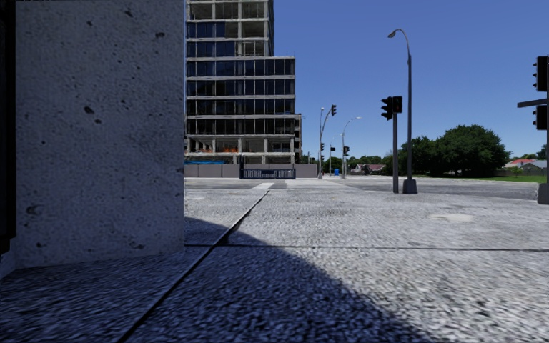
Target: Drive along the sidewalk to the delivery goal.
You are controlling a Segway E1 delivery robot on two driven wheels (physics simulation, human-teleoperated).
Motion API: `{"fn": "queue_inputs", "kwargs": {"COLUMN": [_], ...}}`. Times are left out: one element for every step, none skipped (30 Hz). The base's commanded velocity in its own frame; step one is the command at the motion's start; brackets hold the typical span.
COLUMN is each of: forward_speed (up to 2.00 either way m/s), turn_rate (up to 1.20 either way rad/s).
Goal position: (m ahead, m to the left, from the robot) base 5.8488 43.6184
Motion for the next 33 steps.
{"fn": "queue_inputs", "kwargs": {"forward_speed": [2.0, 2.0, 2.0, 2.0, 2.0, 2.0, 2.0, 2.0, 2.0, 2.0, 2.0, 2.0, 2.0, 2.0, 2.0, 2.0, 2.0, 2.0, 2.0, 2.0, 2.0, 2.0, 2.0, 2.0, 2.0, 2.0, 2.0, 2.0, 2.0, 2.0, 2.0, 2.0, 2.0], "turn_rate": [0.0, 0.0, 0.0, 0.0, 0.0, 0.0, 0.0, 0.0, 0.0, 0.0, 0.0, 0.0, 0.0, 0.0, 0.0, 0.0, 0.0, 0.0, 0.0, 0.0, 0.0, 0.0, 0.0, 0.0, 0.0, 0.0, 0.0, 0.0, 0.0, 0.0, 0.0, 0.0, 0.0]}}
